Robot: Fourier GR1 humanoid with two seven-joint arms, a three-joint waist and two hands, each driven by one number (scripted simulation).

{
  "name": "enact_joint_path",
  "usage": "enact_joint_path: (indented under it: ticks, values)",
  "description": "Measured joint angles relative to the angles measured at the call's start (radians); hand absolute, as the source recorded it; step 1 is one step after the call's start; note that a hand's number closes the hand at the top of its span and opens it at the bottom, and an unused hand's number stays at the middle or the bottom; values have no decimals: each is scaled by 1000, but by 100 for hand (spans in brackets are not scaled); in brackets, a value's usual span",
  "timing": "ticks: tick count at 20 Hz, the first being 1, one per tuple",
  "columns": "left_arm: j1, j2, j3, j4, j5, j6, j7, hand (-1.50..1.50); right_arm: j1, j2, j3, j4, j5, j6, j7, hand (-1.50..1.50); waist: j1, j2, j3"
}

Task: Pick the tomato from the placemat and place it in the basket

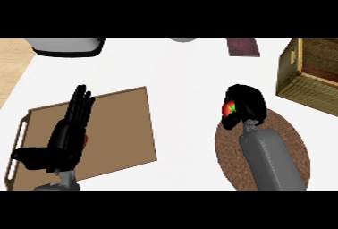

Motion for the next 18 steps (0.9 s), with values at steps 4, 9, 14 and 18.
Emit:
enact_joint_path:
  ticks: [4,9,14,18]
  values:
    - [-3,-2,8,9,-4,9,-1,0,-74,16,3,-35,-105,-87,41,150,-9,-4,0]
    - [-2,3,18,13,-4,12,-2,0,-127,23,14,-218,-192,-106,101,150,-28,-10,0]
    - [-3,1,22,23,-8,15,-13,0,-161,17,-4,-453,-250,-2,210,150,-38,-12,-1]
    - [-24,6,34,41,-5,13,-16,0,-161,8,-19,-619,-272,98,336,150,-38,-11,-1]
